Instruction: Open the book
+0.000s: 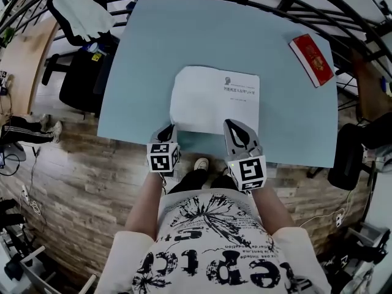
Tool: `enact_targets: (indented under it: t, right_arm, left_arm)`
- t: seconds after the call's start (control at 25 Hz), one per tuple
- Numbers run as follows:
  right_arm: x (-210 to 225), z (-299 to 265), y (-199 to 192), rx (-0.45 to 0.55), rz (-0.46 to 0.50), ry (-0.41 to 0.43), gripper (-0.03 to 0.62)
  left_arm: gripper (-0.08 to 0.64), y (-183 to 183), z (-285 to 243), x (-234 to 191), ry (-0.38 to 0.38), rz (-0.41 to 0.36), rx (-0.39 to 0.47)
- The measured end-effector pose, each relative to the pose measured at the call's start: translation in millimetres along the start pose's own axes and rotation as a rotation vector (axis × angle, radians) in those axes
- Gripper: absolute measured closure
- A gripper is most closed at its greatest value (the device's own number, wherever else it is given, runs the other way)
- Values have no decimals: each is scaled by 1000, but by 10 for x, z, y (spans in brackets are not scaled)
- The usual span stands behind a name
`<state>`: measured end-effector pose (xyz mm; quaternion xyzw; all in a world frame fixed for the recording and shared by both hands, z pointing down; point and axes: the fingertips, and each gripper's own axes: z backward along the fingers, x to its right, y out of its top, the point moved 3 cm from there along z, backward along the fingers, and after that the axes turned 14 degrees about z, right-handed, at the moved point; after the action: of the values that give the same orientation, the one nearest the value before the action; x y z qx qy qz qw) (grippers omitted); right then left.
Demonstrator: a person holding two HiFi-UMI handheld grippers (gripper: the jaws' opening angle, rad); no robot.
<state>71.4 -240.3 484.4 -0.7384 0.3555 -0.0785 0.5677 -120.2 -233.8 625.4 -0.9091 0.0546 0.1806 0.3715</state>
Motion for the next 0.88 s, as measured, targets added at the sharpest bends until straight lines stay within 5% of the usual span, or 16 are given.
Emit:
enact_targets:
  t: [0.24, 0.48, 0.88]
  right_arm:
    - [47, 78, -63, -18, -6, -29, 580]
    - [127, 181, -58, -9, -6, -57, 580]
    - [267, 382, 211, 63, 12, -105, 581]
  left_arm:
    - [527, -116, -95, -71, 28, 88, -68]
    - [418, -130, -39, -74, 30, 88, -81]
    - [449, 519, 341, 263, -42, -12, 94]
